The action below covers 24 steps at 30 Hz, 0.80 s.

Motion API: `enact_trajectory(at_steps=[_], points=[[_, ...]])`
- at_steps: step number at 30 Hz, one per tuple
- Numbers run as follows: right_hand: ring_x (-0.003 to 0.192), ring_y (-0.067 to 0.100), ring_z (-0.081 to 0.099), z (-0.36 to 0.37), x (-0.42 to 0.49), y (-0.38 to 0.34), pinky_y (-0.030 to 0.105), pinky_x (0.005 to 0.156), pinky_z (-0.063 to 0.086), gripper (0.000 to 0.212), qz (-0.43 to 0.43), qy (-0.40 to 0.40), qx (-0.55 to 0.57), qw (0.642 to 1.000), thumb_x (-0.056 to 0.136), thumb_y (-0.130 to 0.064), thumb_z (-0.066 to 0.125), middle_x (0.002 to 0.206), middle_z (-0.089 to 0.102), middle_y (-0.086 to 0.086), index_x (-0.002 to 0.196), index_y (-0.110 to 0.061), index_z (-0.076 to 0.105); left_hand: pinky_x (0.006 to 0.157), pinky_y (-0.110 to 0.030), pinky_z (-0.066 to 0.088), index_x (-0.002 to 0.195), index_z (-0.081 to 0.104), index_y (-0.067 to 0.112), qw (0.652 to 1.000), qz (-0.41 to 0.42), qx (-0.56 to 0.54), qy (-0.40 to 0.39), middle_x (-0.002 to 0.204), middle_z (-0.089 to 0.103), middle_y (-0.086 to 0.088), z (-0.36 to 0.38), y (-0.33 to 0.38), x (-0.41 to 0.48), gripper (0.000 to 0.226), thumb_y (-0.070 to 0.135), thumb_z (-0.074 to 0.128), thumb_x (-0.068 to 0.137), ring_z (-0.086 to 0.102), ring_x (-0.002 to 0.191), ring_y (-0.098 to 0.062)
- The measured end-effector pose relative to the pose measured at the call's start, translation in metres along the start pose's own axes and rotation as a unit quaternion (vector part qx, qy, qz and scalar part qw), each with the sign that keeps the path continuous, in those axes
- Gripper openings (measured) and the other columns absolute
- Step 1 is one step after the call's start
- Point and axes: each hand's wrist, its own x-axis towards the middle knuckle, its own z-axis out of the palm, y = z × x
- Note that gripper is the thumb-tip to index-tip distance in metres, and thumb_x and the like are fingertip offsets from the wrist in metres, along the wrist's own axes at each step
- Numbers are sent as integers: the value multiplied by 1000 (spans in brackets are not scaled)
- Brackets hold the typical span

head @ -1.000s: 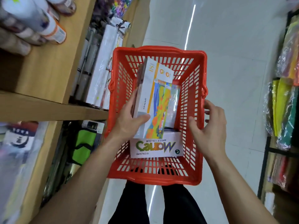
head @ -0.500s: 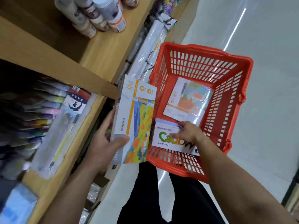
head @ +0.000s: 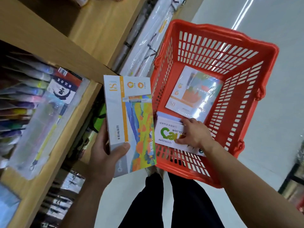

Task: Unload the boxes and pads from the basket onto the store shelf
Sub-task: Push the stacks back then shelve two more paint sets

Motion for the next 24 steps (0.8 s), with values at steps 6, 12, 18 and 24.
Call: enact_trajectory(at_steps=[6, 12, 18, 24], points=[[127, 34, 50, 1, 4, 4, 47, 105, 45, 115, -8, -3, -33, 999, 57, -79, 75, 142, 54, 9, 152, -23, 42, 77, -24, 58, 140, 46, 56, 1000, 8, 1, -18, 130, 66, 17, 7, -3, 7, 76, 37, 76, 73, 68, 113, -12], [128, 35, 42, 1, 9, 10, 46, 110, 40, 128, -35, -46, -23, 998, 52, -81, 76, 142, 41, 10, 158, -25, 33, 75, -24, 59, 146, 44, 46, 1000, 15, 4, -13, 131, 67, 11, 10, -9, 10, 79, 34, 76, 75, 69, 112, -15], [119, 30, 46, 6, 10, 17, 39, 99, 40, 109, -51, -15, 5, 999, 56, -71, 81, 135, 47, 8, 147, -25, 43, 76, -25, 59, 148, 41, 44, 1000, 16, 10, -17, 132, 66, 10, 14, -12, 11, 81, 34, 75, 76, 68, 115, -16], [101, 18, 47, 3, 14, 14, 35, 84, 39, 91, -45, -42, 3, 998, 55, -71, 79, 111, 58, -7, 130, -27, 51, 77, -26, 59, 149, 40, 41, 1000, 15, 17, -17, 132, 66, 9, 14, -9, 11, 83, 38, 75, 74, 67, 115, -17]])
